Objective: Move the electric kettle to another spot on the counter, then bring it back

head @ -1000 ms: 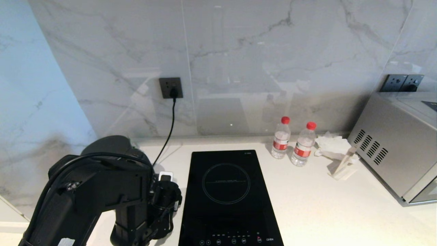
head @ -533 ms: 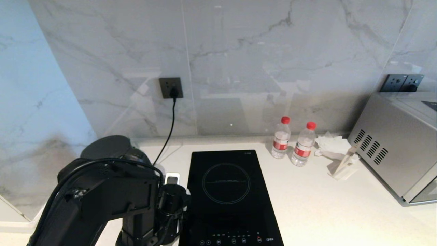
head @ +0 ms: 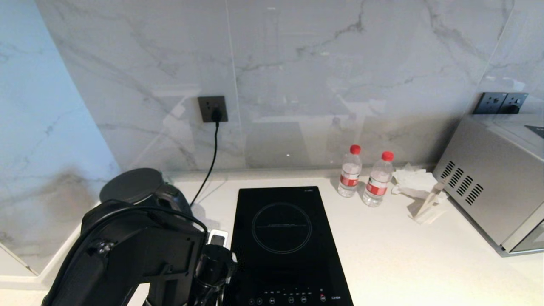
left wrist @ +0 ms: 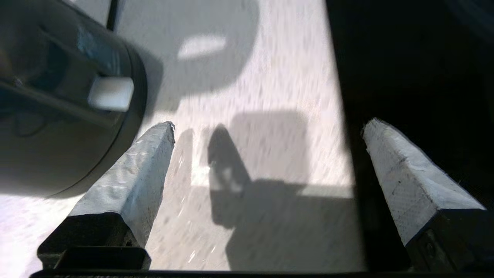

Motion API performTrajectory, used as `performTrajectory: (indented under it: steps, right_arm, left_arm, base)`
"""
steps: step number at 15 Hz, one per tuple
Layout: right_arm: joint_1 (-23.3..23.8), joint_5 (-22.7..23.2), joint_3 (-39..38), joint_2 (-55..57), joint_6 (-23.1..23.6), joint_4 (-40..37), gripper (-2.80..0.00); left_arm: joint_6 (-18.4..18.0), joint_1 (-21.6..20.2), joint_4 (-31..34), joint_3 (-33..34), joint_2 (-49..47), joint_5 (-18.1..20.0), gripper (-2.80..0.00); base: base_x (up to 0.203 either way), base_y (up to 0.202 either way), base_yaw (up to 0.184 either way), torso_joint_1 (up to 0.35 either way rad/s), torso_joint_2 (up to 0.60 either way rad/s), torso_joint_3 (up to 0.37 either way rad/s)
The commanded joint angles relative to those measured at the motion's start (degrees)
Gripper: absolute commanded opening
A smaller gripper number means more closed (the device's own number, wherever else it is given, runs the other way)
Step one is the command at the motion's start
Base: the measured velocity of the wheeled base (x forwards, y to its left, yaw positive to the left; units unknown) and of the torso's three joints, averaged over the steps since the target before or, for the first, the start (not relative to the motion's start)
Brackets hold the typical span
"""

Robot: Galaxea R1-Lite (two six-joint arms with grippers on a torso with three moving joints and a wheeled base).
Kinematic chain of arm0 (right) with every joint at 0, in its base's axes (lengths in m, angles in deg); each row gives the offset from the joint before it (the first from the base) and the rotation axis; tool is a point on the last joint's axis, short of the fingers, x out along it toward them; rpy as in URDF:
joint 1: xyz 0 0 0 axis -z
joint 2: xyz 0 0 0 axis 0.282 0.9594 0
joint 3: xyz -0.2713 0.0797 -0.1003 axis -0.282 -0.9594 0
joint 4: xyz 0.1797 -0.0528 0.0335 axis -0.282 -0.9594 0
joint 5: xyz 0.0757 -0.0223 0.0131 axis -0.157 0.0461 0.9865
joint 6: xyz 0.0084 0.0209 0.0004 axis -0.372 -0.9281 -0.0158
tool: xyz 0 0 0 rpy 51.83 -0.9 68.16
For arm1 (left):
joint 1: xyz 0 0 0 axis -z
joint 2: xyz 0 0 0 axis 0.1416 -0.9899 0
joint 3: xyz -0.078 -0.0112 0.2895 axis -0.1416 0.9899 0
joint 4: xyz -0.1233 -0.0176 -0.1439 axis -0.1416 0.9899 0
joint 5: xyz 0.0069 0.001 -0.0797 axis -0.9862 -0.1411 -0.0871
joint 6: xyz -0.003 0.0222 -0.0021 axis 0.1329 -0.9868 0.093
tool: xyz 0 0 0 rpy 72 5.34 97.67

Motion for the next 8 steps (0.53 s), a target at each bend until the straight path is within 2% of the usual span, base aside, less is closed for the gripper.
performTrajectory:
  steps: [1, 6, 8]
  right_arm:
    - [0.0, -0.01, 0.0, 0.01, -0.01, 0.01, -2.8]
    - [0.0, -0.01, 0.0, 0.01, -0.01, 0.01, -2.8]
    - [0.0, -0.01, 0.0, 0.01, -0.01, 0.01, -2.8]
  left_arm:
    - [-2.33, -0.13, 0.56, 0.7, -0.19, 0.44, 0.0]
    - [-3.04, -0.04, 3.62, -0.66, 1.03, 1.35, 0.0]
    - [-1.68, -0.13, 3.12, -0.83, 1.67, 1.23, 0.0]
  base:
    - [0.0, 0.0, 0.0, 0.0, 0.0, 0.0]
    - [0.0, 0.0, 0.0, 0.0, 0.0, 0.0]
    - [0.0, 0.0, 0.0, 0.0, 0.0, 0.0]
